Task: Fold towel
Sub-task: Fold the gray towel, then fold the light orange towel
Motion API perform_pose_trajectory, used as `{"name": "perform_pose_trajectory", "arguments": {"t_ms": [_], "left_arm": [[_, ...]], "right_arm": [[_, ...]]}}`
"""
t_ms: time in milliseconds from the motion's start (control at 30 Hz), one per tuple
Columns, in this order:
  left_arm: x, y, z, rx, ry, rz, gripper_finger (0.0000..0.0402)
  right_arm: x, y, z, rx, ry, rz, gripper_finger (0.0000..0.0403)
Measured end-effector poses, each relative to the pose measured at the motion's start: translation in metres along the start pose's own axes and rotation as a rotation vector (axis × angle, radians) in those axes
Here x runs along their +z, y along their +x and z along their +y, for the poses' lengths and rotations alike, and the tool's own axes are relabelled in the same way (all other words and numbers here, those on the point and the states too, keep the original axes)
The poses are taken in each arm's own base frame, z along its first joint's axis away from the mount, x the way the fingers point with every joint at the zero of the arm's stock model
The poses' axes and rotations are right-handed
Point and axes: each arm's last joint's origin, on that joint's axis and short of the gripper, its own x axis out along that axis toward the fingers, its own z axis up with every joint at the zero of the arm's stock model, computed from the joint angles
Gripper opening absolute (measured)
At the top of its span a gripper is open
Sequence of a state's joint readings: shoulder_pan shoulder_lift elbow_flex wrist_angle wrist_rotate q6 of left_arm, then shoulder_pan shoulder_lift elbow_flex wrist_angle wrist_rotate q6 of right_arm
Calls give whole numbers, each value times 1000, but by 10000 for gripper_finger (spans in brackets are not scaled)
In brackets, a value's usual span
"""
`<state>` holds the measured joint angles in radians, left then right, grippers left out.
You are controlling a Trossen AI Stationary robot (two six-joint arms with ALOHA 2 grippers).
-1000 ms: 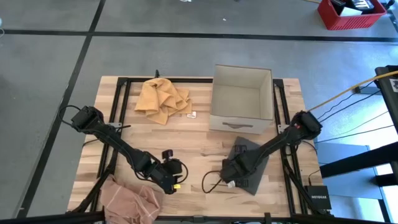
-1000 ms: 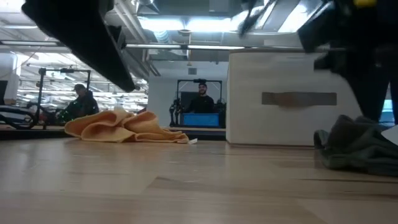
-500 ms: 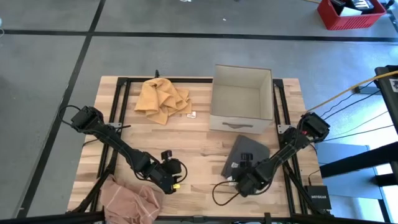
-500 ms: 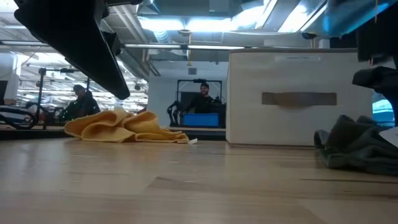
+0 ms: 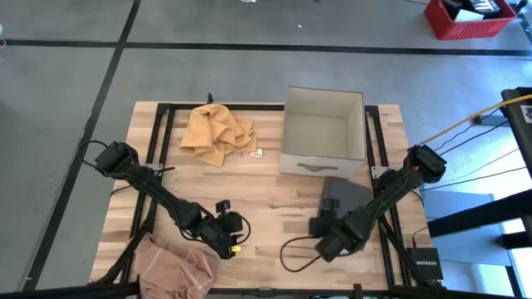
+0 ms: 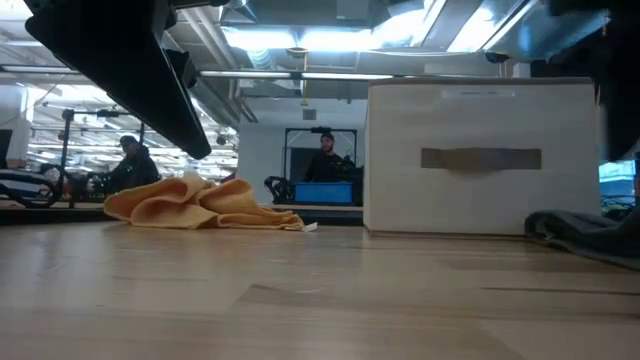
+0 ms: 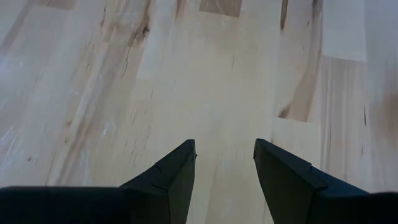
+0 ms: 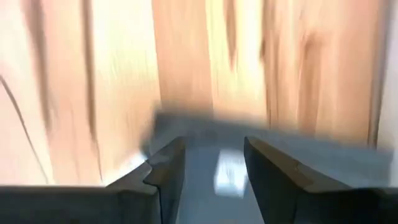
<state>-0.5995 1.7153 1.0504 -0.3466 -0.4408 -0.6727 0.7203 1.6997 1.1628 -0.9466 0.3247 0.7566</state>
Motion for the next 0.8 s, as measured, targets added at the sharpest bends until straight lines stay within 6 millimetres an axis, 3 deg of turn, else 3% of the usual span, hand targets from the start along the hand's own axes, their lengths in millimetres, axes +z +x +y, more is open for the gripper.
{"name": "perform_pose_trajectory", "arguments": {"t_ms": [100, 233, 500, 567, 700, 800], "left_arm": [[0, 0, 0, 1, -4, 1, 159], [-1, 0, -1, -1, -2, 1, 159], [-1, 0, -1, -1, -1, 0, 159], [-1, 0, -1, -1, -3, 0, 159], [-1, 0, -1, 0, 2, 0, 159], [1, -1, -1, 2, 11, 3, 159]], "right_arm": [[-7, 13, 2, 3, -3, -19, 168], [-25, 26, -2, 15, 16, 108, 168], [-48, 23, 9, 62, -27, 207, 168], [-45, 17, 12, 89, 12, 222, 168], [-20, -6, 24, 226, 118, 175, 168], [-2, -21, 32, 268, 158, 11, 168]]}}
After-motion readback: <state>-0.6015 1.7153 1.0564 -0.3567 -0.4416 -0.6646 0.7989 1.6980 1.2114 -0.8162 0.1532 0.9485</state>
